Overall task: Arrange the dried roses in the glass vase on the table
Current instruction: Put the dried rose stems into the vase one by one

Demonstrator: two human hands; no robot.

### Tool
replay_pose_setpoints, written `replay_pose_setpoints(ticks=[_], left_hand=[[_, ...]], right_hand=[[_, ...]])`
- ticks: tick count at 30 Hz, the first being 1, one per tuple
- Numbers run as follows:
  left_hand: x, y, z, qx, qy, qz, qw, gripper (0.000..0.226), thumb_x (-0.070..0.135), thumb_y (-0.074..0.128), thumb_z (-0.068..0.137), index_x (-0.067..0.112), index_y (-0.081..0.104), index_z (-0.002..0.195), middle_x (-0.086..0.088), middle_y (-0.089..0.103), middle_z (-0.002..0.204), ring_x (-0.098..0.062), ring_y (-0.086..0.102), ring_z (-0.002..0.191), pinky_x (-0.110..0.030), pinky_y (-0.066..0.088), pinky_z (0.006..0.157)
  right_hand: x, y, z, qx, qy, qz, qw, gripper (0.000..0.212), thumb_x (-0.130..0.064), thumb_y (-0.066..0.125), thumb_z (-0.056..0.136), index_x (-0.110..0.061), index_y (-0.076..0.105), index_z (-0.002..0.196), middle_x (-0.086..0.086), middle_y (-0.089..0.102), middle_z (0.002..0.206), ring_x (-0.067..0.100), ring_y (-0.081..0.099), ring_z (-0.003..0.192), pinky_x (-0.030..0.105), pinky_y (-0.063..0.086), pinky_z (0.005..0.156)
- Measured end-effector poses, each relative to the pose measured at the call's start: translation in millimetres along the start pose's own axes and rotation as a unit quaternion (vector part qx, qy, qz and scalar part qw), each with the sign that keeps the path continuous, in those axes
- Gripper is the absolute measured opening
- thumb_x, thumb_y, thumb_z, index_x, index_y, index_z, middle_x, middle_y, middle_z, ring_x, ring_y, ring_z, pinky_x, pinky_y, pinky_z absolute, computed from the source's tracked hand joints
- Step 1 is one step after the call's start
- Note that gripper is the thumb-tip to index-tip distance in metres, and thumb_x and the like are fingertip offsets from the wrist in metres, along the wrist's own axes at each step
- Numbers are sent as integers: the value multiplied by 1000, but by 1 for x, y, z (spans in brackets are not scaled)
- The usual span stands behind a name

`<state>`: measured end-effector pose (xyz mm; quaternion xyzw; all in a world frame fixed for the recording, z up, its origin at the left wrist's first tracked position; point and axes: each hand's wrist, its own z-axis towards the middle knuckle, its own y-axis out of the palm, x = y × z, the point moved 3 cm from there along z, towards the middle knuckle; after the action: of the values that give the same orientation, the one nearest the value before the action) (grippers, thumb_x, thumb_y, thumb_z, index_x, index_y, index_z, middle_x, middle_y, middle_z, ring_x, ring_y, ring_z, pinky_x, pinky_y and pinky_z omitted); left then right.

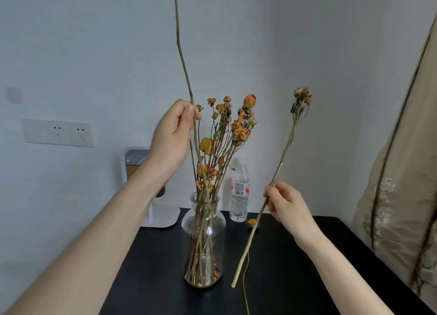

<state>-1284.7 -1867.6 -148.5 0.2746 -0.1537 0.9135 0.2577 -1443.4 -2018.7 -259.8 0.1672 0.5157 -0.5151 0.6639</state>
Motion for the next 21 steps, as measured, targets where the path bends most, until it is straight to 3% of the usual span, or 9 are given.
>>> replay_pose_setpoints(ticks=[7, 13, 17, 21], left_hand=[[-9, 0, 17, 26, 14, 0, 1000, 28, 24, 32, 100, 28, 49, 78, 7, 33, 60, -6, 29, 50, -22, 24, 47], [-22, 4, 16, 15, 5, 19, 1000, 23, 24, 32, 101, 18, 50, 87, 7, 34, 60, -6, 30, 50, -21, 26, 48], [-26, 5, 15, 14, 12, 32, 999, 26, 24, 32, 100, 27, 49, 81, 8, 35, 59, -4, 31, 48, -19, 27, 47], [-21, 3, 21, 27, 28, 10, 999, 28, 22, 31, 100, 28, 47, 79, 4, 33, 60, -7, 28, 48, -22, 23, 47]], right_hand=[[4, 12, 10, -8, -1, -1, 1000, 24, -22, 43, 96, -7, 55, 81, -1, 46, 59, 5, 41, 49, 10, 35, 42], [12, 15, 15, -16, 5, -4, 1000, 24, -23, 44, 96, -8, 55, 81, -1, 46, 59, 5, 41, 48, 10, 35, 43], [17, 18, 15, -24, 11, 1, 1000, 27, -22, 44, 96, 0, 55, 87, 0, 46, 59, 2, 40, 45, 11, 35, 41], [22, 20, 15, -29, 21, 10, 999, 25, -23, 44, 96, -3, 55, 84, 0, 46, 57, 1, 40, 41, 10, 35, 40]])
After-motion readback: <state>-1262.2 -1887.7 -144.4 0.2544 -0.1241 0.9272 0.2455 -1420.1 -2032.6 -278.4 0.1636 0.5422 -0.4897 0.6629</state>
